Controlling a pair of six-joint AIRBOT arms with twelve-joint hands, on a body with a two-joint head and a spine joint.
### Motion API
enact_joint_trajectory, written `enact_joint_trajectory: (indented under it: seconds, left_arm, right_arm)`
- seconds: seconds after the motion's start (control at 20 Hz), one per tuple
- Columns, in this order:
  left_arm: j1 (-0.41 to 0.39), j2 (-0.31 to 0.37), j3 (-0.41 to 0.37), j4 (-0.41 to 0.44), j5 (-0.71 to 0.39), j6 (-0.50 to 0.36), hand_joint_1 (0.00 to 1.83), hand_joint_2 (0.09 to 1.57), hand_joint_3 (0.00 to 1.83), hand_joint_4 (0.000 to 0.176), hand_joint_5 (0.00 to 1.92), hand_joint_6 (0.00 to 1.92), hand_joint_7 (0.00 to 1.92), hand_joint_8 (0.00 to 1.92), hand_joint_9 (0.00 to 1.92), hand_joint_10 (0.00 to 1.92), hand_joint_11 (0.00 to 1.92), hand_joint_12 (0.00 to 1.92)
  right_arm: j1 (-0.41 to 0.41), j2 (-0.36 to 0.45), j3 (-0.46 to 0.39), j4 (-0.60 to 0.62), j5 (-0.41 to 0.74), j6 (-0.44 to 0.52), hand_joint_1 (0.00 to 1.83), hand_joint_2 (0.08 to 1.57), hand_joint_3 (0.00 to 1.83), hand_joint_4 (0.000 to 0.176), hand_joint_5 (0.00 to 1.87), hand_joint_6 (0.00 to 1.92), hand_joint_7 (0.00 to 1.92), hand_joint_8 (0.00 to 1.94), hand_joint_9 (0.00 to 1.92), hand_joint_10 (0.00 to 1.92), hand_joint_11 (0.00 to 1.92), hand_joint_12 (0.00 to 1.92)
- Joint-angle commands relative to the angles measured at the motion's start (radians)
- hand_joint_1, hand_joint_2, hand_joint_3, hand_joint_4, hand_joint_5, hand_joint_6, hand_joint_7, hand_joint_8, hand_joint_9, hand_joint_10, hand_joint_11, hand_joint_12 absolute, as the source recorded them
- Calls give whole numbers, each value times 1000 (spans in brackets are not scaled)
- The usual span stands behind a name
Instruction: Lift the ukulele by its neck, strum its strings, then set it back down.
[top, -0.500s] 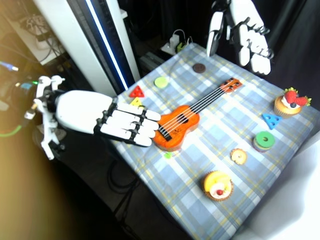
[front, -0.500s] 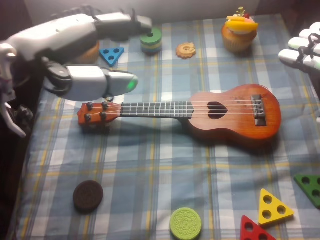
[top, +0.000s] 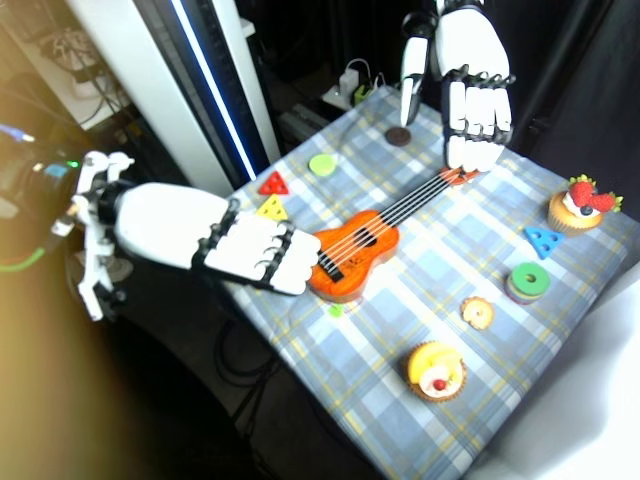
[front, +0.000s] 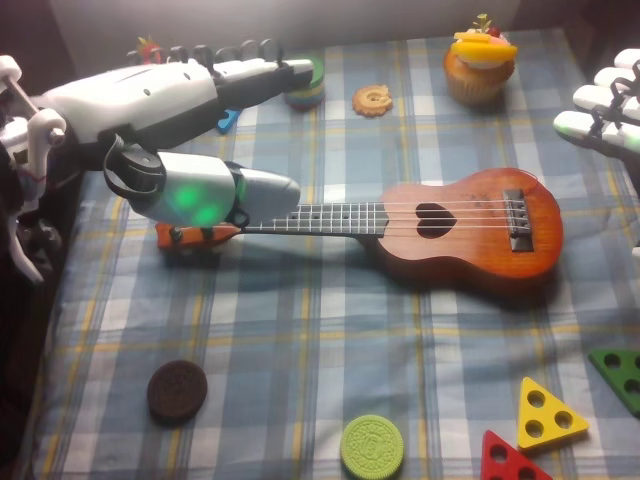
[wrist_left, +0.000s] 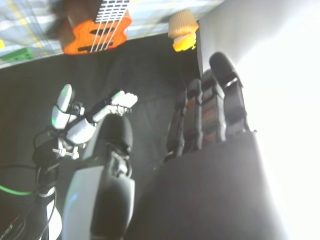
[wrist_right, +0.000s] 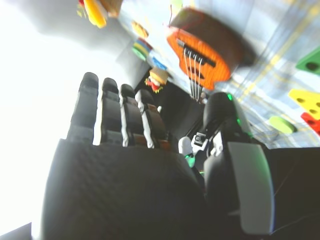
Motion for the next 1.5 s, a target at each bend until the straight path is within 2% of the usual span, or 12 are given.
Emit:
enact_joint_trajectory:
  seconds: [0.0,0.15,0.25,0.6,0.7,0.75,1.0,1.15,1.2,1.25,1.3,1.45]
  left_arm:
    - [-23,-19,13,5,-34,-2,413,1083,0,34,0,0,24,7,36,9,0,460]
    - [-22,-60,53,8,32,2,700,975,0,70,0,0,82,4,109,24,0,626]
    - [-18,-81,70,-2,51,9,770,952,0,68,0,0,50,3,76,6,0,551]
    - [12,-140,114,-110,85,120,1001,1008,9,36,162,12,225,15,207,53,0,1205]
    - [19,-159,119,-219,95,262,1009,1035,5,35,221,17,293,31,254,96,0,1365]
    - [23,-170,121,-284,101,351,1040,1062,0,3,260,4,335,43,230,258,0,1499]
    - [24,-222,153,-453,144,582,1011,1125,2,0,332,19,324,26,1,850,0,1518]
    - [30,-242,168,-508,149,642,958,1176,6,0,404,69,391,84,0,1135,0,1868]
    - [34,-247,173,-514,149,643,1003,1161,2,0,546,263,370,634,113,1409,0,1910]
    - [39,-253,181,-521,150,643,927,1251,15,0,356,592,133,1119,22,1596,0,1919]
    - [46,-260,189,-528,150,646,881,1341,11,0,495,1437,60,1423,4,1775,0,1921]
    - [52,-278,200,-719,150,855,1014,1387,7,0,558,1579,367,1809,165,1824,7,1921]
  right_arm:
    - [16,11,-2,10,116,-6,429,1315,6,0,0,0,0,0,0,0,0,0]
    - [16,14,-3,10,119,-6,382,1321,6,0,0,0,0,0,0,0,0,0]
    - [16,14,-3,10,122,-6,371,1325,6,0,0,0,0,0,0,0,0,0]
    - [16,14,-4,10,122,-6,352,1315,0,0,0,0,0,0,0,0,0,0]
    - [16,17,-6,10,122,-6,360,1311,0,0,0,0,0,0,0,0,0,0]
    - [16,19,-7,10,122,-6,339,1315,0,0,0,0,0,0,0,0,0,0]
    - [16,21,-8,10,122,-6,375,1318,0,0,0,0,0,0,0,0,0,0]
    - [16,22,-8,10,121,-6,371,1317,0,0,0,0,0,0,0,0,0,0]
    - [16,22,-8,10,121,-6,354,1316,0,0,0,0,0,0,0,0,0,0]
    - [16,22,-9,10,121,-6,334,1316,0,0,0,0,0,0,0,0,0,0]
    - [16,22,-9,10,121,-6,327,1312,0,0,0,0,0,0,0,0,0,0]
    - [15,26,-10,10,121,-6,325,1313,0,0,0,0,0,0,0,0,0,0]
